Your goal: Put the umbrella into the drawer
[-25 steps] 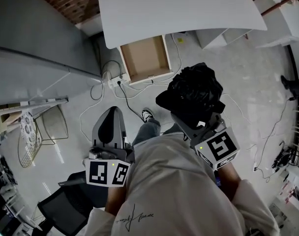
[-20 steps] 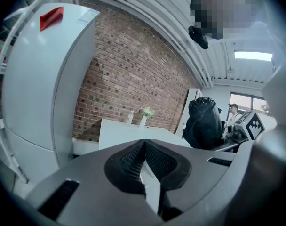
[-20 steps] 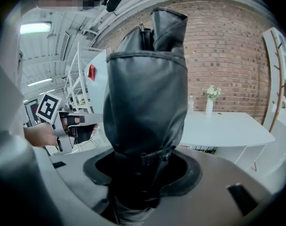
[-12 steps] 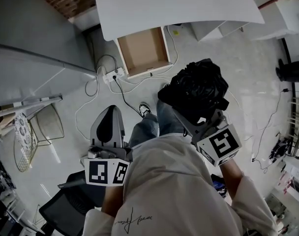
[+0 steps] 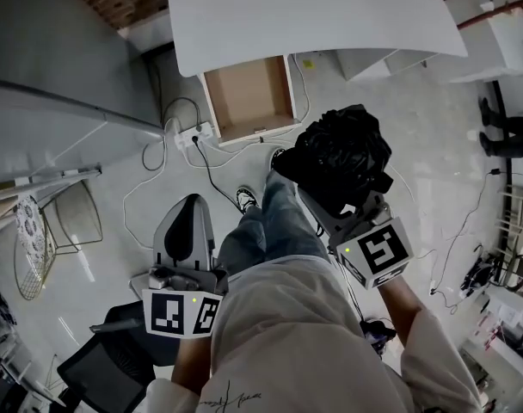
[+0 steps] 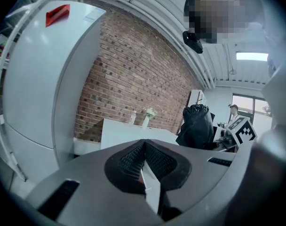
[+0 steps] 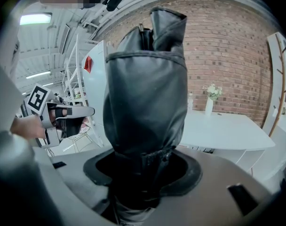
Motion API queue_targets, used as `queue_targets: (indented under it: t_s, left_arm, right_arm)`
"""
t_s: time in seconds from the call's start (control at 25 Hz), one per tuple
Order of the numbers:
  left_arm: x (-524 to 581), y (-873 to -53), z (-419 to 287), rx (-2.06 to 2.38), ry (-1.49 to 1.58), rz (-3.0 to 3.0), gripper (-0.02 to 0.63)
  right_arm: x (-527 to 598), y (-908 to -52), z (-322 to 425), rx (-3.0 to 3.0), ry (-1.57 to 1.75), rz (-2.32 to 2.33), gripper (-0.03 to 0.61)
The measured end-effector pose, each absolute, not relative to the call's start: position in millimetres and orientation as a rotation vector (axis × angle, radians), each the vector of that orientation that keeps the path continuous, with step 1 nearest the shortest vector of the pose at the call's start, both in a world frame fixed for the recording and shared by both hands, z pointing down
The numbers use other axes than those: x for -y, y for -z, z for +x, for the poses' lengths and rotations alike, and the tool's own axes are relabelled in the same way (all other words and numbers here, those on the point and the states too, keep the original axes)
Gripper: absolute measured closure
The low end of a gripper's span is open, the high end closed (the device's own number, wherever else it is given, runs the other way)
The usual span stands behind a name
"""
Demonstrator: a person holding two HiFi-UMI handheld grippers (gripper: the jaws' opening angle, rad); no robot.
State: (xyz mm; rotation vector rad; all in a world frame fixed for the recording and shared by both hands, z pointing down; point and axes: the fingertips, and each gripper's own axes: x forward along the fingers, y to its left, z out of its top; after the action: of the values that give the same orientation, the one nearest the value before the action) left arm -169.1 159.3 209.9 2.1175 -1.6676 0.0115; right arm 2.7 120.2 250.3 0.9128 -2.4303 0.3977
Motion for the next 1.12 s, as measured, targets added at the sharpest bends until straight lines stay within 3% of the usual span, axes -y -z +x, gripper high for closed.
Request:
queue_targets:
  t_s: [0.72, 1.12]
  left_arm:
    - [-102.8, -257.7, -132.5, 1.697, -0.182, 2.033, 0.597]
    - [-66.5, -321.8, -148.2, 1.673, -0.259, 1.956, 0.597]
  right_arm:
    - [-49.2, -318.1, 12.4, 2.388, -0.457, 0.802, 0.345]
    - [-8.7, -385.7, -3.3, 2.346, -0.492, 0.74, 0.345]
